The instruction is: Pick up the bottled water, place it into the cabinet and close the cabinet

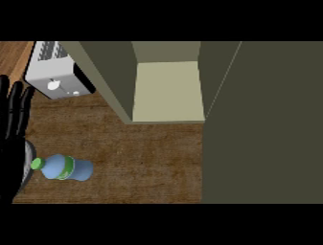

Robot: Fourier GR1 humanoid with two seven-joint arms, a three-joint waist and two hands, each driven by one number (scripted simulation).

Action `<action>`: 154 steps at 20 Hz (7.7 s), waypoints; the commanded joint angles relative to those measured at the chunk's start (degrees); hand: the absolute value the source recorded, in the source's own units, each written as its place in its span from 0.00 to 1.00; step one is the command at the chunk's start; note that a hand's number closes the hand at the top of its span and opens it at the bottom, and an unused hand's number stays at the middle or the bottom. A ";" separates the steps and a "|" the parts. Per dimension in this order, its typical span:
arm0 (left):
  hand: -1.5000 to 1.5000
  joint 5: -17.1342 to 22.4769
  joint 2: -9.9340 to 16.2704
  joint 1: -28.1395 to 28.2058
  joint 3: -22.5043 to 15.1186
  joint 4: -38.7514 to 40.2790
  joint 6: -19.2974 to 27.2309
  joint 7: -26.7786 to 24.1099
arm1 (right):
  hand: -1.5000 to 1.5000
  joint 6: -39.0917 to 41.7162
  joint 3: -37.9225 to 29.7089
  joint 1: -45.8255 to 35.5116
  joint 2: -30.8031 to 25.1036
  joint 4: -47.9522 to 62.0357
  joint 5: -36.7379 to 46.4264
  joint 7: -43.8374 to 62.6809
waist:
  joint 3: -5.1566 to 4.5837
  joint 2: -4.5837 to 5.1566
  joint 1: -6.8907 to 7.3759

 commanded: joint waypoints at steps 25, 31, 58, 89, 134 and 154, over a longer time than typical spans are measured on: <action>0.00 0.19 -2.40 20.03 5.18 -35.03 29.61 34.50 | 0.00 2.53 25.29 18.80 3.63 -25.08 2.47 14.41 | -1.73 -1.53 0.37; 0.00 3.00 0.55 21.05 8.01 -37.97 30.11 38.35 | 0.00 0.61 25.38 16.01 3.37 -25.87 3.70 17.06 | -1.74 -1.58 1.00; 0.00 7.10 -4.01 23.72 9.28 -16.10 22.64 20.81 | 0.00 -9.17 38.09 16.42 -1.75 -28.62 12.59 18.15 | -1.90 -1.61 0.53; 0.00 15.32 -4.16 11.21 6.25 29.55 21.06 -11.03 | 0.00 -18.00 40.59 10.19 -5.43 -28.41 14.10 20.86 | -1.87 -1.41 0.02; 1.00 36.31 -4.14 -1.65 6.11 68.78 7.77 -44.45 | 0.00 -20.82 38.16 7.64 -10.77 -26.20 9.09 19.61 | -1.83 -1.30 0.39; 1.00 23.20 -1.79 4.22 -9.07 52.76 1.01 -37.80 | 0.00 -23.55 41.23 9.51 -13.98 -31.21 11.49 21.89 | -1.77 -1.57 0.32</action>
